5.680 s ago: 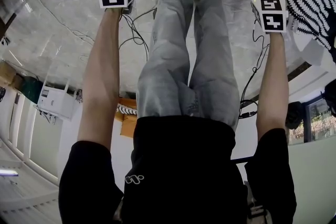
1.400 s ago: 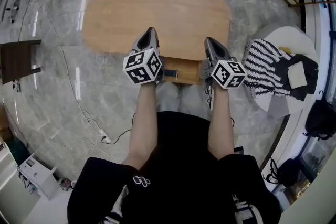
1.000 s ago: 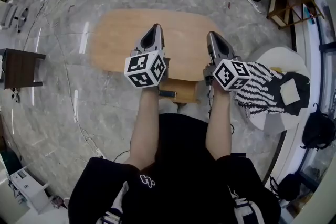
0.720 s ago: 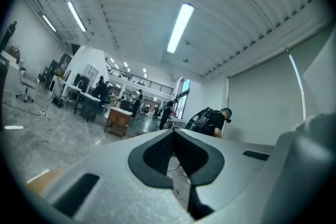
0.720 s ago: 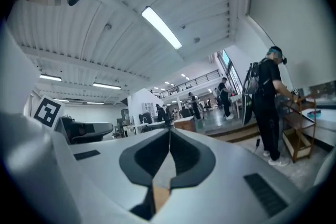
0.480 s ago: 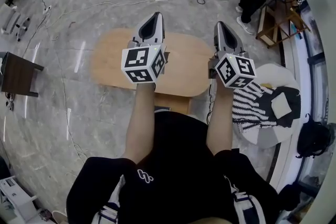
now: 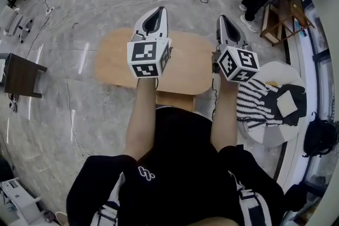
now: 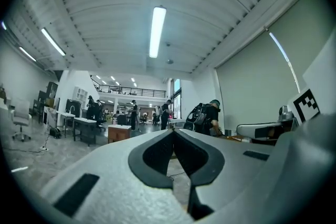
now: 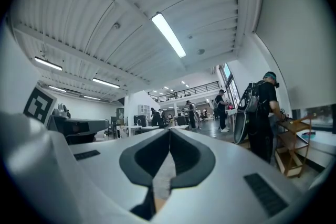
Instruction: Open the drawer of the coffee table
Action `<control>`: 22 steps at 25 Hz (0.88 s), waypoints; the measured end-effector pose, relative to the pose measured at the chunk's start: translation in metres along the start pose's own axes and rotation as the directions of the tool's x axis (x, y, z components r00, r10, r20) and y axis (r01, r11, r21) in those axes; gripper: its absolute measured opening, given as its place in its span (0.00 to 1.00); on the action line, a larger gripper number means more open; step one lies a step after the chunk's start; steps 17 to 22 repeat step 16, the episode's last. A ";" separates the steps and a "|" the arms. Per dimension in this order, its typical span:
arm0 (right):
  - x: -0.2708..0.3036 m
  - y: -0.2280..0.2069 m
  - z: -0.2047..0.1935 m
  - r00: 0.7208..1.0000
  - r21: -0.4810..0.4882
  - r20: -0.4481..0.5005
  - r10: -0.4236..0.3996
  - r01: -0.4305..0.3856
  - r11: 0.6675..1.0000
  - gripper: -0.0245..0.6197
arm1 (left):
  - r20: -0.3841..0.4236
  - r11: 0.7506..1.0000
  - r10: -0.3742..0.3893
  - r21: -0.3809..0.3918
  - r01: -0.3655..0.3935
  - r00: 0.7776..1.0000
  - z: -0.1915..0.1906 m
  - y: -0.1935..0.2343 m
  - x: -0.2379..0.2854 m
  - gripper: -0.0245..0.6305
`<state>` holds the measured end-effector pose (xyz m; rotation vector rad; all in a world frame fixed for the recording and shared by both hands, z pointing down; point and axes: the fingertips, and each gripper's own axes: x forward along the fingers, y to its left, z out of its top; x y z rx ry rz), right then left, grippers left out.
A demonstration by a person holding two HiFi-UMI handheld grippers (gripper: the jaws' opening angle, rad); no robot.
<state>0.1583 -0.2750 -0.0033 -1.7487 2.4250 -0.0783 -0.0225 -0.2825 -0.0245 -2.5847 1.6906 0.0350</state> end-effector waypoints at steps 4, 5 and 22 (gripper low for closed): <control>-0.002 -0.007 -0.003 1.000 -0.014 -0.006 -0.016 0.016 1.000 0.06 | -0.007 1.000 0.001 0.002 -0.001 1.000 -0.002 -0.002 0.004 0.05; -0.003 -0.010 -0.004 1.000 -0.020 -0.009 -0.023 0.023 1.000 0.06 | -0.011 1.000 -0.001 0.002 0.001 1.000 -0.004 -0.004 0.006 0.05; -0.002 -0.034 -0.005 0.999 -0.068 -0.021 -0.048 0.046 0.997 0.06 | -0.018 1.000 -0.021 -0.024 0.020 1.000 -0.017 -0.018 0.026 0.05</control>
